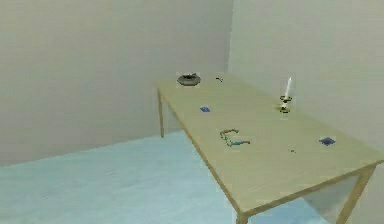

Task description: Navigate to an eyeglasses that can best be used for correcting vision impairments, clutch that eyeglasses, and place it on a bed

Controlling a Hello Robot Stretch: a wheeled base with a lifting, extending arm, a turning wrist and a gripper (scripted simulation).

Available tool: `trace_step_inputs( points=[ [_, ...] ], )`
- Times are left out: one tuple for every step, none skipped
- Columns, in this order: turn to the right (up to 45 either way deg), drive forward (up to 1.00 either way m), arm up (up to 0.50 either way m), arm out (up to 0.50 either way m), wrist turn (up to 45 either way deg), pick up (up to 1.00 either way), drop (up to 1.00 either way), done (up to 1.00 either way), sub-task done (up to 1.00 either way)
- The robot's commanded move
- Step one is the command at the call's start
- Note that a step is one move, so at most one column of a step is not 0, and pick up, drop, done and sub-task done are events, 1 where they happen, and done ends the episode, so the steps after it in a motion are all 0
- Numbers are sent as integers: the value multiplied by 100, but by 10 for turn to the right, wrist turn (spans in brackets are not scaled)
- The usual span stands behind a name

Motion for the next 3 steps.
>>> trace_step_inputs(
  points=[
    [-450,0,0,0,0,0,0,0,0],
    [-270,0,0,0,0,0,0,0,0],
    [-30,0,0,0,0,0,0,0,0]
  ],
)
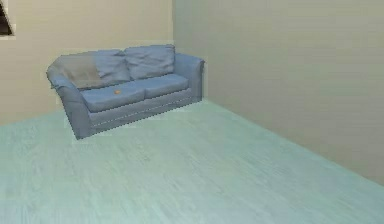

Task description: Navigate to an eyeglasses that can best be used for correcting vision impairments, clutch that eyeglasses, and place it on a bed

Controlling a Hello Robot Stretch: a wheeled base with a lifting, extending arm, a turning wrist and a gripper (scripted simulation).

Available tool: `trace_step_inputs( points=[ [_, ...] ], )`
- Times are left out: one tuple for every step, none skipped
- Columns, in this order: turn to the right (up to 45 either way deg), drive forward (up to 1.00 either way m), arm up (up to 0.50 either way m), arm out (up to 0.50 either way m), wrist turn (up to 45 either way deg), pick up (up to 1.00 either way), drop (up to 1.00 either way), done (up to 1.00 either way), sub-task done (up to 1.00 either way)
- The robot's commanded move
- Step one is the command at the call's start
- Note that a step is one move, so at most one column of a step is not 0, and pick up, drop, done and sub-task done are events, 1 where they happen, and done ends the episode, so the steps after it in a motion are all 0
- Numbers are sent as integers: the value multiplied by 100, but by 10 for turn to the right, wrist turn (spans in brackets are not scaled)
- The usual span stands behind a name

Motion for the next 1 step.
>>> trace_step_inputs(
  points=[
    [450,0,0,0,0,0,0,0,0]
  ],
)
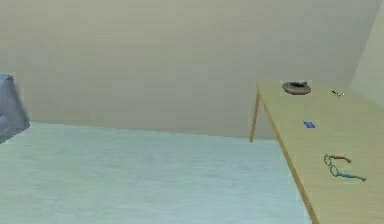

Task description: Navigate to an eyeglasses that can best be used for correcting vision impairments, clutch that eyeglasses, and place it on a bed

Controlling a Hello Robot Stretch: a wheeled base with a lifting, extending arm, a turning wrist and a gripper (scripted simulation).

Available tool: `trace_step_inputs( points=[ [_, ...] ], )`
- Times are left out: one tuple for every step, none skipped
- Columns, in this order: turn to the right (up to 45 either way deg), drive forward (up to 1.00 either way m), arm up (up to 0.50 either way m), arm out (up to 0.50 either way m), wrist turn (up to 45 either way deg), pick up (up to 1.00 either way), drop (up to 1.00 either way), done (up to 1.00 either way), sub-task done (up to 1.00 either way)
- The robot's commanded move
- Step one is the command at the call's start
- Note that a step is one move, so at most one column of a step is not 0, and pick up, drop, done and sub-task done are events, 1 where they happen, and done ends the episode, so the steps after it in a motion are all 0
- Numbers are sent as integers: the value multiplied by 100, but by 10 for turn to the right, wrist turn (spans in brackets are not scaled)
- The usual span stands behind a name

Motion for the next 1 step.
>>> trace_step_inputs(
  points=[
    [90,0,0,0,0,0,0,0,0]
  ],
)
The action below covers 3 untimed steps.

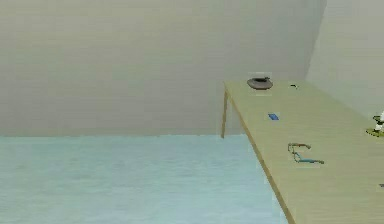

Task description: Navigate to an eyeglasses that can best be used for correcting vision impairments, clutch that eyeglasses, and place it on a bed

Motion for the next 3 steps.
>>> trace_step_inputs(
  points=[
    [0,100,0,0,0,0,0,0,0],
    [270,0,0,0,0,0,0,0,0],
    [0,5,0,0,0,0,0,0,0]
  ],
)
